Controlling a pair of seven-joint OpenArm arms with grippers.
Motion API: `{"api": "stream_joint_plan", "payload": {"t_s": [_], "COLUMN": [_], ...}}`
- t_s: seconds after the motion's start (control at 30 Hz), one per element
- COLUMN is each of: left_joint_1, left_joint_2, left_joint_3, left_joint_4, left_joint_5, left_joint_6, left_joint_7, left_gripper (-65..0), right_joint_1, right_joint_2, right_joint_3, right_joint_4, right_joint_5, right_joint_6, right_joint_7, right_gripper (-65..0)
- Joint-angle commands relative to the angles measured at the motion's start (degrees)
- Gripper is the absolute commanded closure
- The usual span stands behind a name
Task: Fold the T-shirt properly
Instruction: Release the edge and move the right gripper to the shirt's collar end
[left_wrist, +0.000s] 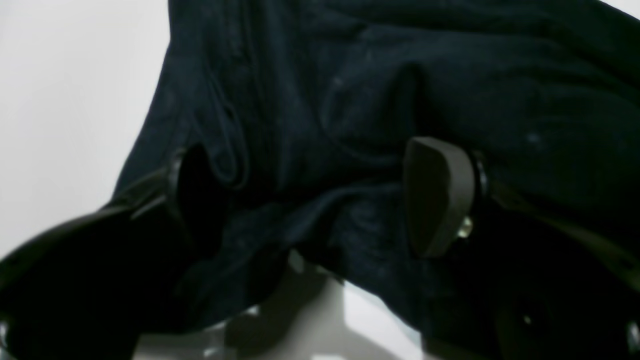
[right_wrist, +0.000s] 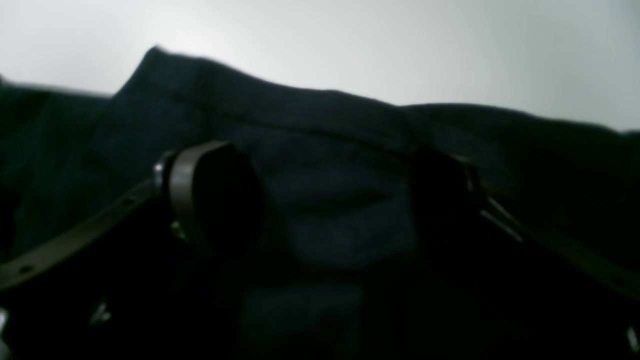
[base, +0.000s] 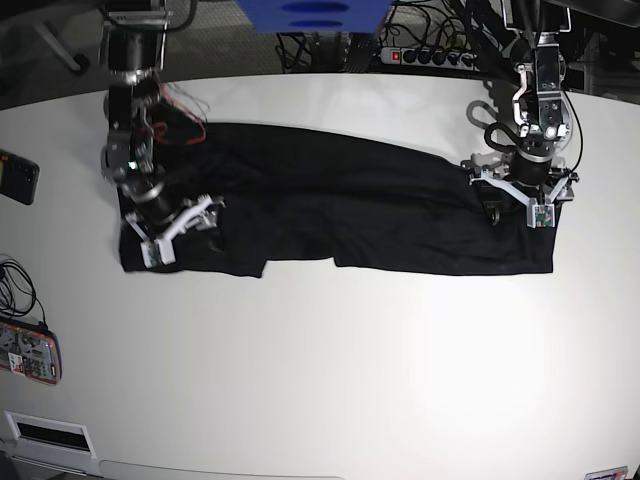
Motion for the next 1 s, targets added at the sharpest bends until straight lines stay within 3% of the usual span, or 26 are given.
{"api": "stream_joint_plan", "payload": {"t_s": [0.0, 0.57, 0.77, 0.97], "left_joint_1": [0.73, 4.59, 8.81, 8.81], "left_joint_2": [0.09, -2.98, -2.98, -3.07], "left_joint_3": [0.42, 0.24, 0.16, -3.36], "left_joint_4": [-0.34, 0.54, 7.48, 7.84], "left_joint_5": [1.35, 1.26, 1.26, 1.35], "left_joint_6": [-1.01, -0.92, -0.92, -1.01], "left_joint_7": [4.8, 4.71, 4.71, 4.71], "left_gripper": [-51.4, -51.4, -51.4, -51.4], "right_joint_1": [0.22, 0.49, 0.49, 0.49], "right_joint_2": [-0.73, -0.55, -0.46, -0.46], "right_joint_3": [-1.62, -2.33, 2.68, 2.68], "right_joint_4": [-1.63, -1.36, -0.84, -0.84], "right_joint_5": [-0.78, -0.78, -0.78, -0.78], "right_joint_6": [0.96, 0.7, 0.7, 0.7], "right_joint_7": [-7.6, -7.69, -7.69, -7.78], "right_gripper": [-51.9, -51.9, -51.9, -51.9]}}
